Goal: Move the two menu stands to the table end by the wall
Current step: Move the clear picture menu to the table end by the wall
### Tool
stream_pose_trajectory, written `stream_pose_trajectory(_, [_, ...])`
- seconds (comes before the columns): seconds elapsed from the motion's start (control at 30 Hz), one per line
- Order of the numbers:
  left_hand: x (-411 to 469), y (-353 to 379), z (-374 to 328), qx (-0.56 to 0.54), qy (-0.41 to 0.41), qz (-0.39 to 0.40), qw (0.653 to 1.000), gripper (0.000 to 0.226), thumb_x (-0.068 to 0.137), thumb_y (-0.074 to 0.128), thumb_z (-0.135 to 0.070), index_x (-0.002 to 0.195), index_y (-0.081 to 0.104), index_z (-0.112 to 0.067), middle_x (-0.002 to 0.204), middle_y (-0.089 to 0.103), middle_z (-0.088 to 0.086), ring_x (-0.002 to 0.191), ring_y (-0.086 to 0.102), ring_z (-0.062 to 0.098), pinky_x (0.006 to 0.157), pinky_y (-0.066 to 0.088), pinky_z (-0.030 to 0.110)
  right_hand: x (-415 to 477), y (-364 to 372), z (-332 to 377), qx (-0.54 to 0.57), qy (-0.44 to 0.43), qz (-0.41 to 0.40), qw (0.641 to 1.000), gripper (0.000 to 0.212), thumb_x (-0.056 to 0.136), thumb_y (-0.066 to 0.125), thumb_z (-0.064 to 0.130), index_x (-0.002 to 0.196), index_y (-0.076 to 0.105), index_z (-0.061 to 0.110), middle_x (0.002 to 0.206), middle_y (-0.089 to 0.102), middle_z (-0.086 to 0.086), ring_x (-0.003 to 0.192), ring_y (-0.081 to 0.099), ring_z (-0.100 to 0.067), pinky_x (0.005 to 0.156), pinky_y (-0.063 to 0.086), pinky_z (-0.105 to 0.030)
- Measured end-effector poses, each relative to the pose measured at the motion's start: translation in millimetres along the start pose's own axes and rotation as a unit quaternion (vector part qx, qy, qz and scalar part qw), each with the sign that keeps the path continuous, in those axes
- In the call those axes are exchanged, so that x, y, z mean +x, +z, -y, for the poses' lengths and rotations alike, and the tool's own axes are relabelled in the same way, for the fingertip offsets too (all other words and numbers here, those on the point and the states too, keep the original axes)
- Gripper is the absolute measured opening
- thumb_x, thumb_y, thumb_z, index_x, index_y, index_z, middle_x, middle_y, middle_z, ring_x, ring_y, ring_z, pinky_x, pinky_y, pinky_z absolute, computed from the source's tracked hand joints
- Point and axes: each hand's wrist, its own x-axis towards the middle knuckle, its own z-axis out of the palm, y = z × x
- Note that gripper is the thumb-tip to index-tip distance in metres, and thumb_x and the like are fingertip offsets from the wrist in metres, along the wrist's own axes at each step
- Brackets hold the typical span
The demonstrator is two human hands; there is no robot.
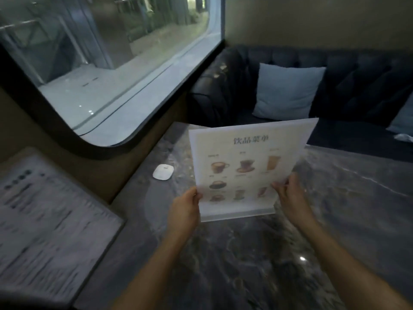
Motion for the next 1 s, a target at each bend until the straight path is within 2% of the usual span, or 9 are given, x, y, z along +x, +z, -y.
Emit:
stream_pose_trajectory(0.07, [11, -24, 19, 0.019, -0.015, -0.025, 0.999, 0.02, 0.092, 0.046, -0.018, 0.099, 0.064, -0.014, 0.096, 0.07, 0.014, 0.086, 0.062, 0.032, 0.069, 0.044, 0.036, 9, 31, 18, 0.01, -0.015, 0.025, 1.0, 0.022, 0.09, 0.05, 0.017, 0.107, 0.037, 0.016, 0.108, 0.05, -0.001, 0.089, 0.052, -0.015, 0.072, 0.045, -0.023])
stream_pose_trajectory(0.17, [26, -56, 48, 0.042, -0.051, -0.068, 0.995, 0.02, 0.093, 0.044, -0.023, 0.098, 0.062, -0.018, 0.095, 0.07, 0.01, 0.079, 0.061, 0.027, 0.064, 0.04, 0.032, 27, 77, 44, -0.034, -0.035, 0.057, 0.997, 0.023, 0.091, 0.049, 0.024, 0.11, 0.038, 0.016, 0.098, 0.05, 0.007, 0.089, 0.051, -0.017, 0.069, 0.045, -0.029])
stream_pose_trajectory(0.27, [37, -82, 72, 0.052, -0.084, -0.092, 0.991, 0.019, 0.094, 0.043, -0.023, 0.096, 0.061, -0.017, 0.1, 0.07, 0.01, 0.082, 0.061, 0.028, 0.068, 0.046, 0.035, 45, 119, 67, -0.056, -0.055, 0.096, 0.992, 0.03, 0.09, 0.05, 0.022, 0.114, 0.039, 0.008, 0.102, 0.051, -0.001, 0.094, 0.052, -0.025, 0.077, 0.044, -0.04])
stream_pose_trajectory(0.4, [50, -108, 103, 0.047, -0.128, -0.117, 0.984, 0.018, 0.094, 0.042, -0.023, 0.094, 0.059, -0.017, 0.104, 0.069, 0.011, 0.089, 0.061, 0.03, 0.069, 0.044, 0.034, 64, 169, 92, -0.082, -0.118, 0.121, 0.982, 0.027, 0.088, 0.054, 0.023, 0.104, 0.04, 0.005, 0.094, 0.054, -0.009, 0.086, 0.054, -0.027, 0.074, 0.045, -0.042])
stream_pose_trajectory(0.5, [60, -118, 118, 0.047, -0.156, -0.117, 0.98, 0.02, 0.093, 0.042, -0.024, 0.098, 0.06, -0.016, 0.107, 0.067, 0.013, 0.094, 0.06, 0.031, 0.072, 0.047, 0.036, 82, 198, 103, -0.055, -0.104, 0.174, 0.978, 0.029, 0.088, 0.054, 0.021, 0.108, 0.042, 0.005, 0.101, 0.059, -0.013, 0.092, 0.057, -0.031, 0.081, 0.048, -0.049])
stream_pose_trajectory(0.63, [67, -120, 129, 0.04, -0.185, -0.115, 0.975, 0.023, 0.094, 0.039, -0.028, 0.09, 0.057, -0.014, 0.095, 0.056, 0.009, 0.084, 0.054, 0.027, 0.067, 0.038, 0.034, 95, 222, 104, -0.051, -0.093, 0.183, 0.977, 0.018, 0.088, 0.054, 0.018, 0.092, 0.038, 0.01, 0.08, 0.054, -0.006, 0.083, 0.058, -0.035, 0.075, 0.051, -0.055])
stream_pose_trajectory(0.83, [69, -116, 125, -0.05, -0.175, -0.14, 0.973, 0.02, 0.095, 0.04, -0.027, 0.09, 0.057, -0.016, 0.091, 0.051, -0.001, 0.077, 0.052, 0.015, 0.064, 0.042, 0.029, 94, 233, 90, -0.025, -0.084, 0.195, 0.977, 0.019, 0.088, 0.053, 0.012, 0.087, 0.035, 0.012, 0.072, 0.049, 0.002, 0.07, 0.053, -0.021, 0.075, 0.053, -0.056])
stream_pose_trajectory(0.9, [71, -117, 119, -0.085, -0.16, -0.161, 0.97, 0.019, 0.094, 0.042, -0.027, 0.092, 0.056, -0.015, 0.094, 0.055, 0.0, 0.08, 0.054, 0.016, 0.065, 0.046, 0.029, 94, 234, 86, -0.022, -0.086, 0.19, 0.978, 0.018, 0.088, 0.054, 0.014, 0.088, 0.036, 0.012, 0.071, 0.052, -0.006, 0.072, 0.055, -0.028, 0.075, 0.052, -0.059])
stream_pose_trajectory(1.0, [71, -128, 106, -0.139, -0.14, -0.196, 0.96, 0.013, 0.093, 0.045, -0.029, 0.091, 0.054, -0.021, 0.098, 0.062, 0.004, 0.089, 0.06, 0.02, 0.079, 0.054, 0.047, 97, 237, 83, -0.007, -0.082, 0.181, 0.98, 0.019, 0.087, 0.057, 0.018, 0.089, 0.04, 0.01, 0.079, 0.056, -0.031, 0.077, 0.059, -0.043, 0.072, 0.052, -0.06])
